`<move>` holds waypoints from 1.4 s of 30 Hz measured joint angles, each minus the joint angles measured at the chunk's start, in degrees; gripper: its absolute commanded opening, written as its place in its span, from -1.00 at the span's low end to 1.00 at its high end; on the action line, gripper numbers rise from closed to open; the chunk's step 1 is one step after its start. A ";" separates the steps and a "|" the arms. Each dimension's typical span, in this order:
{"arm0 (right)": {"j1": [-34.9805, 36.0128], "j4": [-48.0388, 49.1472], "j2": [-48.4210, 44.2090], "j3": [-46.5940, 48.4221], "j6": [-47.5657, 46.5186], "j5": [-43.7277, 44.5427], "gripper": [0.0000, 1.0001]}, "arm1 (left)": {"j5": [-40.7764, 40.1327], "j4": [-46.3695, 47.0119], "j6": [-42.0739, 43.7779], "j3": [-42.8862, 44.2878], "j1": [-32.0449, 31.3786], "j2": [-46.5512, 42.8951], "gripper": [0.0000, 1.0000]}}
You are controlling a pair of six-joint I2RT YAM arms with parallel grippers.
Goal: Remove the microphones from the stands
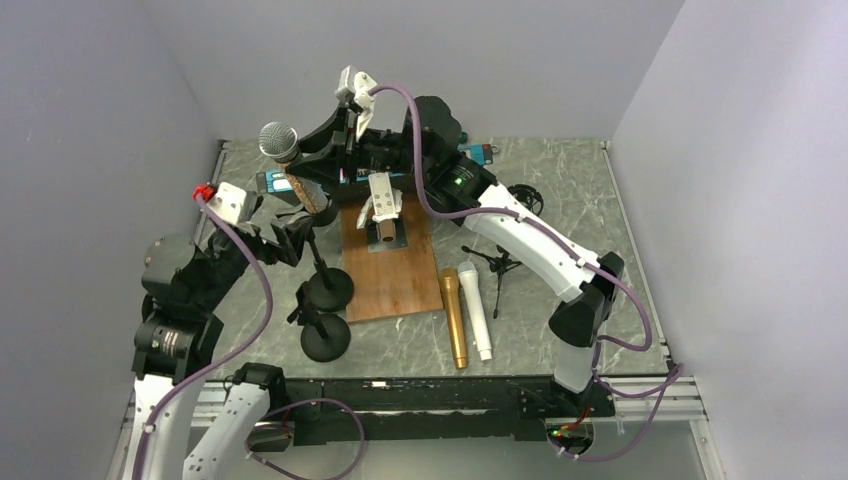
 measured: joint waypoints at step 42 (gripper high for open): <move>-5.35 3.76 0.42 -0.63 6.01 -13.88 -1.00 | 11.69 4.33 5.18 -5.97 0.13 8.26 -0.94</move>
